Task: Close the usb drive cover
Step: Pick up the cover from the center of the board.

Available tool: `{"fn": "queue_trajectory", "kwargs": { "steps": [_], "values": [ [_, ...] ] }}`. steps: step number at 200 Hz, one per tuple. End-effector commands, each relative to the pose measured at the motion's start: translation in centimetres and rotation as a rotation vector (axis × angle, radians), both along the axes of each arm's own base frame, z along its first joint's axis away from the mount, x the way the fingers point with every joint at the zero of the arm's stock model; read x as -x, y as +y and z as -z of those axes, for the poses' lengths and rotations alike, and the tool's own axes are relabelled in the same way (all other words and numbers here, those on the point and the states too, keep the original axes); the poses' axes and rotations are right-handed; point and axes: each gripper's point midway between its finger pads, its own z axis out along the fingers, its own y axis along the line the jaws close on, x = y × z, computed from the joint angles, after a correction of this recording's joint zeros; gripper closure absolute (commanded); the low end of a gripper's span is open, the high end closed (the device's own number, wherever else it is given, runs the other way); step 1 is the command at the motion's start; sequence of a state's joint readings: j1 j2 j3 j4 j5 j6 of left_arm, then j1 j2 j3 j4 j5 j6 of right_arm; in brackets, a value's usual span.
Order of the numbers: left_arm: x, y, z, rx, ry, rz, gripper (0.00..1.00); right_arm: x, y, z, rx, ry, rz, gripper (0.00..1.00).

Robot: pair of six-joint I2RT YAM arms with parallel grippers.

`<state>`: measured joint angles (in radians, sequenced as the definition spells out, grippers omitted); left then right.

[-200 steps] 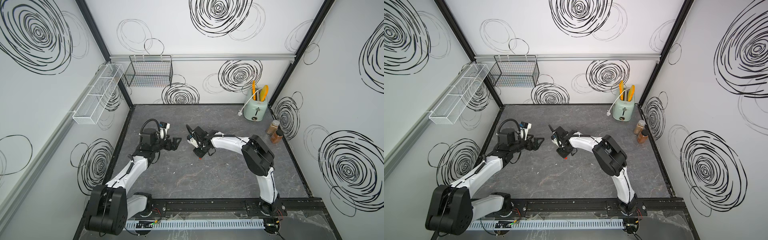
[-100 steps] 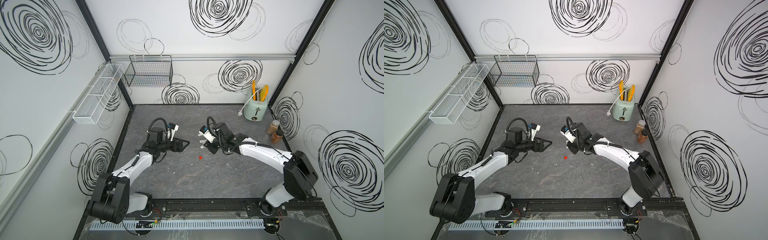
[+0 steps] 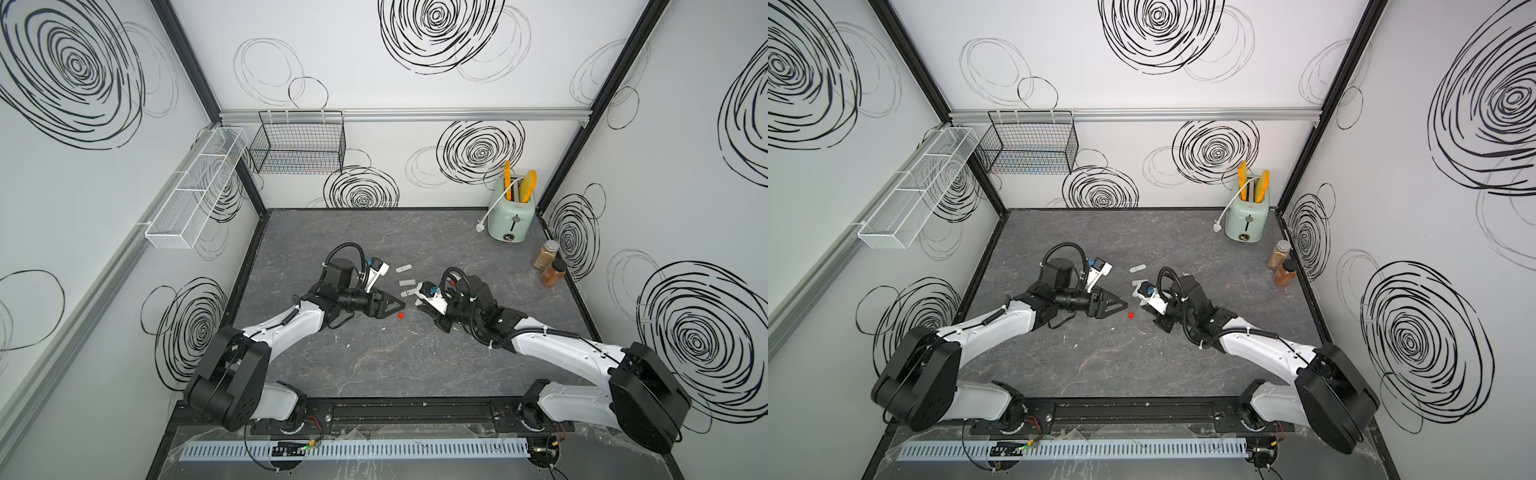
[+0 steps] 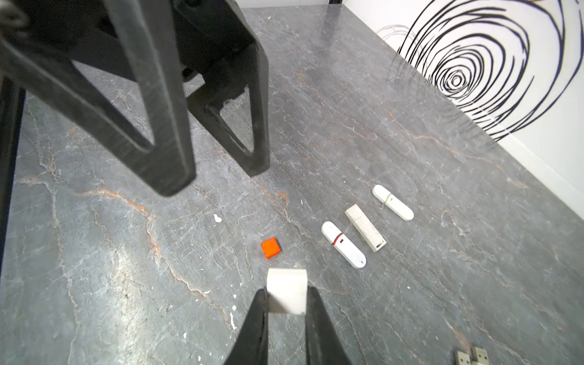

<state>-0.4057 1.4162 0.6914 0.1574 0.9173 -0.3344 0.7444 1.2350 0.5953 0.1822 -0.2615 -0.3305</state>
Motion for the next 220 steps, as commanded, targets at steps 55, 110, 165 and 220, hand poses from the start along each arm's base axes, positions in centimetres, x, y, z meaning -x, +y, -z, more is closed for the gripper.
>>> {"fn": "queue_trajectory", "kwargs": {
  "steps": [55,110,165,220],
  "values": [
    [-1.2,-2.4,-1.5,0.045,0.019,0.031,0.31,0.5,1.6,-0.9,-0.052,-0.075,-0.084,0.87],
    [-0.9,-3.0,-1.3,0.053,0.042,0.033,0.39,0.6,1.9,-0.7,-0.074,-0.062,-0.091,0.87],
    [-0.9,-3.7,-1.3,0.067,0.078,0.047,0.52,1.0,2.4,-0.8,-0.081,-0.062,-0.116,0.87],
    [-1.1,-3.9,-1.0,0.054,0.089,0.046,0.68,1.2,2.5,-0.8,-0.078,-0.065,-0.126,0.87]
  ]
}}
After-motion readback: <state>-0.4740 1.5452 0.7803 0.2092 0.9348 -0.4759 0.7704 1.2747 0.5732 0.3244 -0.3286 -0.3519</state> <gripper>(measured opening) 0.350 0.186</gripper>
